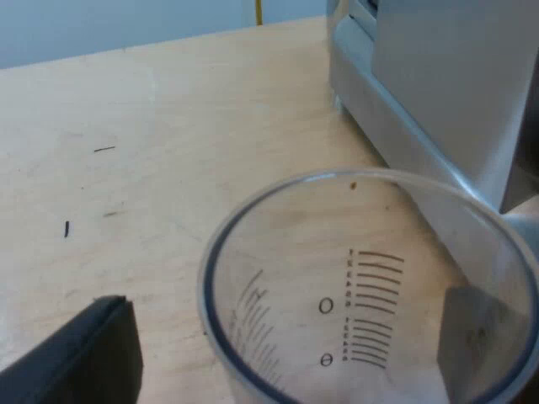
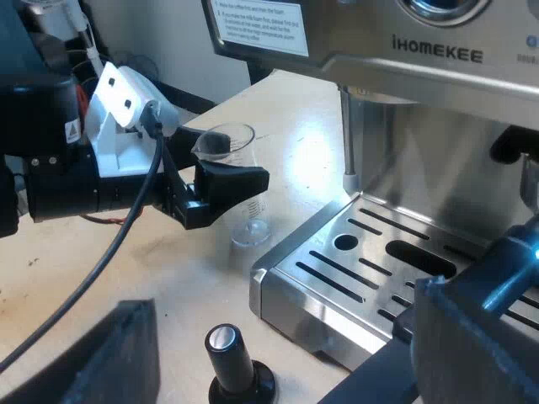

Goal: Pour the beans into the coffee machine

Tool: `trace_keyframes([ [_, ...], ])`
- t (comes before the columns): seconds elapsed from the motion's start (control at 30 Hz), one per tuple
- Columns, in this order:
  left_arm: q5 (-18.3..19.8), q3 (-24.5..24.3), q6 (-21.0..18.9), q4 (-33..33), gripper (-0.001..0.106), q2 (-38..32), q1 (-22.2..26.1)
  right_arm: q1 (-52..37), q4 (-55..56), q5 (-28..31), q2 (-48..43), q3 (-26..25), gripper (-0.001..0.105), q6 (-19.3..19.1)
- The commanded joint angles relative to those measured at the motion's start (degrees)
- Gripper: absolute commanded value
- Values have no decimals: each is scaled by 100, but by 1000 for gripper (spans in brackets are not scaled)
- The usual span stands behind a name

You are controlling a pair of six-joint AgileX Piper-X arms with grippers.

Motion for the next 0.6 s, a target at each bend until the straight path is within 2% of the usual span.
trace_keyframes([
  [0.03, -11, -18, 16, 194, 85, -16, 2, 10, -84, 26, -13, -17, 64, -21],
  [0.5, -16, -18, 16, 199, 85, -16, 2, 10, -84, 26, -13, -17, 64, -21],
  [0.6, -16, -18, -83, 199, 85, -16, 2, 10, -84, 26, -13, -17, 64, -21],
])
